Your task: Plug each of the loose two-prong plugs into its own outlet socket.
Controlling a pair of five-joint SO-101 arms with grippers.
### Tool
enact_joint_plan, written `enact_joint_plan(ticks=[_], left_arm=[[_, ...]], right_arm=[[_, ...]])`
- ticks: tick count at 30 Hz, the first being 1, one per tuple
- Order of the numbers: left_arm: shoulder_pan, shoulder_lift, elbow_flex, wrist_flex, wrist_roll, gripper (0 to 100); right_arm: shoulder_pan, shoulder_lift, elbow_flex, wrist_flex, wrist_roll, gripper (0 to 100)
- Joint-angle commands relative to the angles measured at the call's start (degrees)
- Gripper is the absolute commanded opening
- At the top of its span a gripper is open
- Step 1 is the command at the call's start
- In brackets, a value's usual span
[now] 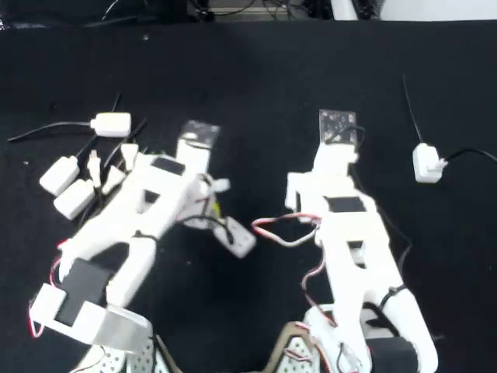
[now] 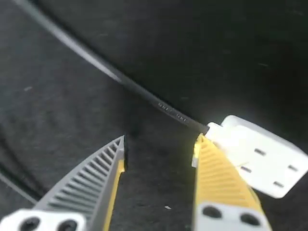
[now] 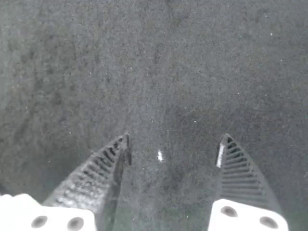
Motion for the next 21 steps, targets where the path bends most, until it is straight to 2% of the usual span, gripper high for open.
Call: enact_joint_plan(ticks=[1,6,9,11,15,21], left_arm=[[1.19,-2.29,-4.53,1.76,0.70,23],[-4.44,-2.29,-11.03,12.92,-0.70,23],[-4.53,-1.93,-14.99,23.74,-9.93,23],[-2.51,-1.67,-14.99,26.37,-14.42,23],[4.00,-2.11,-10.07,20.31,-14.77,23],[15.60,-1.58,-2.86,5.54,-14.51,23]], right_arm=[[1.05,-1.98,-2.86,-0.79,-0.09,26.9],[1.32,-1.98,-2.95,-0.88,-0.18,26.9],[3.78,-2.07,-5.23,0.00,0.00,26.9],[8.35,-2.07,-7.60,0.97,0.00,26.9],[16.09,-1.63,-9.54,0.97,-0.44,26.9],[14.42,-1.63,-8.04,0.88,-0.18,26.9]])
